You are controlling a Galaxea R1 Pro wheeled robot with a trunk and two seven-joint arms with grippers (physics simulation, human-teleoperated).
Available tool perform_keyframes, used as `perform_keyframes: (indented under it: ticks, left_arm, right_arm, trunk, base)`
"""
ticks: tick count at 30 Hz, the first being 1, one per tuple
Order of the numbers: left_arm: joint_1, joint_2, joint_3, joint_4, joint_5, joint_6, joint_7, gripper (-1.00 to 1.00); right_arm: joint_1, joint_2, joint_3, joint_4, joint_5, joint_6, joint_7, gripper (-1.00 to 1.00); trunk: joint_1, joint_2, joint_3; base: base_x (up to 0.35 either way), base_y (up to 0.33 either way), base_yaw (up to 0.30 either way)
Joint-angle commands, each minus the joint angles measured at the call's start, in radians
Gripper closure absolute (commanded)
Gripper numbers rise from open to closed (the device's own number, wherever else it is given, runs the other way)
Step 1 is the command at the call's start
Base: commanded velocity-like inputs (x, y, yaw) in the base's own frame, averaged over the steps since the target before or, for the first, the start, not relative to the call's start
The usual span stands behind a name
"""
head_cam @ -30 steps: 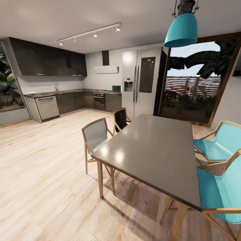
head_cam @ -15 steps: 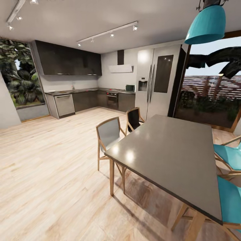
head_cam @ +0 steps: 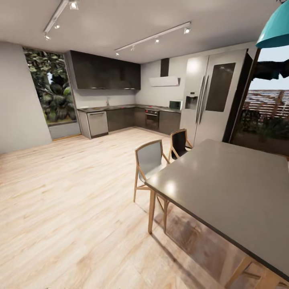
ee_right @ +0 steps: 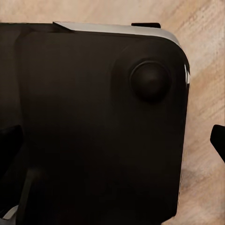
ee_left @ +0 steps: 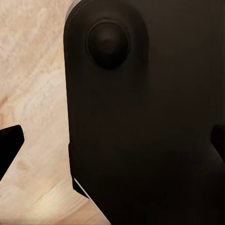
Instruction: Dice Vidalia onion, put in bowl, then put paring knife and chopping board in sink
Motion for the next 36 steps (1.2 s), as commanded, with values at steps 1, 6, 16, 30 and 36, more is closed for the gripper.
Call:
perform_keyframes:
  ticks: [1,6,16,30,36]
  left_arm:
    - [0.000,0.000,0.000,0.000,0.001,-0.003,-0.001,-1.00]
    - [0.000,0.000,0.000,0.000,0.001,-0.003,-0.001,-1.00]
    - [0.000,0.000,0.000,0.000,0.000,-0.003,-0.001,-1.00]
    - [0.000,0.002,0.000,0.000,-0.001,-0.003,-0.001,-1.00]
    - [0.000,0.003,0.000,0.000,-0.001,-0.003,-0.001,-1.00]
  right_arm:
    - [0.000,0.000,0.000,0.000,0.000,-0.003,0.000,-1.00]
    - [0.000,0.000,0.000,0.000,0.000,-0.003,0.000,-1.00]
    - [0.000,0.000,0.000,-0.001,0.000,-0.003,0.000,-1.00]
    - [0.000,-0.001,0.000,-0.001,0.000,-0.003,0.000,-1.00]
    - [0.000,-0.002,0.000,-0.001,0.000,-0.004,0.000,-1.00]
  trunk:
    - [0.000,0.000,-0.001]
    - [0.000,0.000,-0.003]
    - [0.000,0.000,-0.007]
    - [0.000,0.000,-0.013]
    - [0.000,0.000,-0.013]
  base:
    - [0.000,0.270,0.270]
    - [0.000,0.279,0.270]
    - [0.071,0.282,0.270]
    - [0.226,0.201,0.247]
    - [0.264,0.145,0.040]
